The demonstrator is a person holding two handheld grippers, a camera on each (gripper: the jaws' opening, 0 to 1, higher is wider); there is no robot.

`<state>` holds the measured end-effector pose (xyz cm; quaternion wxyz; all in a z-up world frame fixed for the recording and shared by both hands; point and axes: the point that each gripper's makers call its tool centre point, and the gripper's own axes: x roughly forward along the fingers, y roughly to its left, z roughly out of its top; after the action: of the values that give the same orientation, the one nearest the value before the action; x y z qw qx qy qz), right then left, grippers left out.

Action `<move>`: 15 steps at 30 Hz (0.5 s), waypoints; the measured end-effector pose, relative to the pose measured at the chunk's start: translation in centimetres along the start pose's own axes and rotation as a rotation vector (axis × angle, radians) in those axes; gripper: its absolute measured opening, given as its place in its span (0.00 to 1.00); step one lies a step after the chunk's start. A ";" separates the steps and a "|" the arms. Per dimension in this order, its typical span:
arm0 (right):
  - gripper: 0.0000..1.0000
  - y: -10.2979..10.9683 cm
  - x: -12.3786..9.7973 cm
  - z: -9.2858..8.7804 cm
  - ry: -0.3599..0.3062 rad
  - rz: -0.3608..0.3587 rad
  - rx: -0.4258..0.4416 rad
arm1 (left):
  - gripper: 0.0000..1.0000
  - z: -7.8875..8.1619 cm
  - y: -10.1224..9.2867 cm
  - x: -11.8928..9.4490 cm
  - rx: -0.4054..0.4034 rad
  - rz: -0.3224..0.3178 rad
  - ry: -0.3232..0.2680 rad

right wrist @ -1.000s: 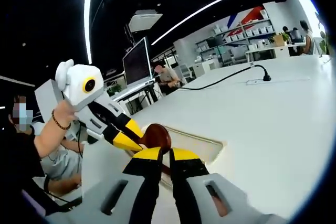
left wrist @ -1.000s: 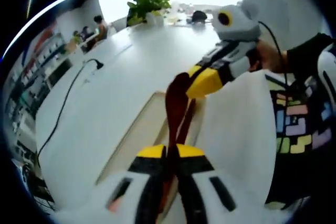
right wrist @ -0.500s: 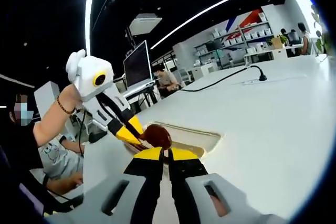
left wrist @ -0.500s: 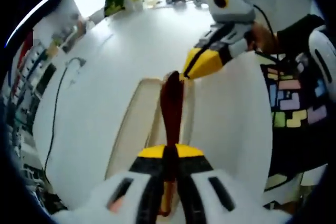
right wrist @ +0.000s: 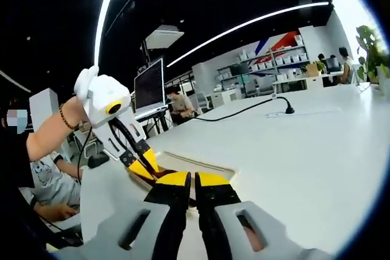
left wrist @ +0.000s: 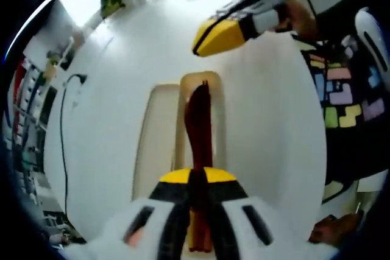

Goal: Arrange the utensils inside the cutlery case until each visible utensil rests in its matching compartment.

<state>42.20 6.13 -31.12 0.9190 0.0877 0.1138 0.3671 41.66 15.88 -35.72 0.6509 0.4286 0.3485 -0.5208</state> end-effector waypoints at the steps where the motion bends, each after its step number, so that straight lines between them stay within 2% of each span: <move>1: 0.02 0.1 0.0 -0.1 0.003 0.005 0.003 | 0.06 0.1 -0.1 -0.1 -0.001 -0.001 -0.004; 7: 0.02 0.1 0.1 -0.6 0.010 0.003 0.000 | 0.07 0.0 -0.6 0.0 0.016 -0.002 0.001; 9: 0.02 0.0 0.0 -0.6 0.012 0.000 -0.003 | 0.07 0.1 -0.1 -0.3 0.009 0.003 0.003; 10: 0.02 0.0 -0.1 -0.5 0.013 0.000 -0.010 | 0.07 0.2 0.9 -0.6 0.003 0.013 -0.009; 15: 0.02 -0.3 -0.1 -0.4 0.020 -0.012 -0.032 | 0.07 0.0 1.9 -1.2 -0.020 0.039 -0.028</move>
<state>42.22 5.87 -31.55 0.9213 0.0687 0.1179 0.3641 43.23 16.49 -34.22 0.6701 0.4213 0.3360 -0.5104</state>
